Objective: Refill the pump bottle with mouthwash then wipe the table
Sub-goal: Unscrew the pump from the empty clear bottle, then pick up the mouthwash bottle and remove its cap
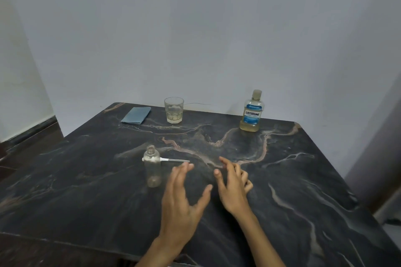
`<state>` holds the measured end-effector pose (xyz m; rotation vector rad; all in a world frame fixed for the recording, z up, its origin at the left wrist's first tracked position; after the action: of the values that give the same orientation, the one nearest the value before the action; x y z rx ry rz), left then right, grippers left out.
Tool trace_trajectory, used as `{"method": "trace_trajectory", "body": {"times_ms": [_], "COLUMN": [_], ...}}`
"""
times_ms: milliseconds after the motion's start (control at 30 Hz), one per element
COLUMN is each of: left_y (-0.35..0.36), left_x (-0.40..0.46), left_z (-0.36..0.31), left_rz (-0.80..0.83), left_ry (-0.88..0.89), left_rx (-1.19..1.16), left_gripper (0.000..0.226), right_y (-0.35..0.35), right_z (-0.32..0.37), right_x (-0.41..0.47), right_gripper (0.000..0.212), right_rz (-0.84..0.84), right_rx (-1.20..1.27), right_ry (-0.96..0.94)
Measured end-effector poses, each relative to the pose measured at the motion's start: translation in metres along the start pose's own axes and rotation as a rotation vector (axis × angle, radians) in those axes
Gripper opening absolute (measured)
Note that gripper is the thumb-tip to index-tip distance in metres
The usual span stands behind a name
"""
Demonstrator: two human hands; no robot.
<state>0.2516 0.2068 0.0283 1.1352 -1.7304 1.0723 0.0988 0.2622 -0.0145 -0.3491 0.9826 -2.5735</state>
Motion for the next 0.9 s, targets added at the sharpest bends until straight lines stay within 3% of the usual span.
{"method": "trace_trajectory", "body": {"times_ms": [167,300,600,900], "left_y": [0.058,0.099,0.203,0.283], "left_x": [-0.001,0.004,0.048,0.088], "left_z": [-0.021,-0.013,0.053,0.116], "left_rz": [0.102,0.175,0.353,0.471], "left_ry": [-0.169,-0.309,-0.54,-0.663], "left_rx": [-0.185,-0.232,-0.222,-0.312], "left_gripper": [0.076,0.072,0.079,0.078], "right_y": [-0.034,-0.052,-0.074,-0.061], "right_z": [-0.03,-0.049,-0.057,-0.059], "right_x": [0.009,0.029,0.119,0.204], "right_gripper": [0.037,0.036,0.052,0.06], "right_rz": [-0.052,-0.071,-0.056,-0.072], "right_rx": [0.039,0.066,0.334,0.337], "right_ry": [0.068,0.133,0.154,0.17]}}
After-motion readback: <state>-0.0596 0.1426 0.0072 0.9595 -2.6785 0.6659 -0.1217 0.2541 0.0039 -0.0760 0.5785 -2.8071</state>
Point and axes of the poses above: each hand's wrist, its own x-axis towards the middle knuckle, its own y-axis out of the palm, z = x × y, the point moved 3 cm from there along x, towards the middle knuckle, and after that the axes turned 15 degrees about y, right-handed, at the moved point
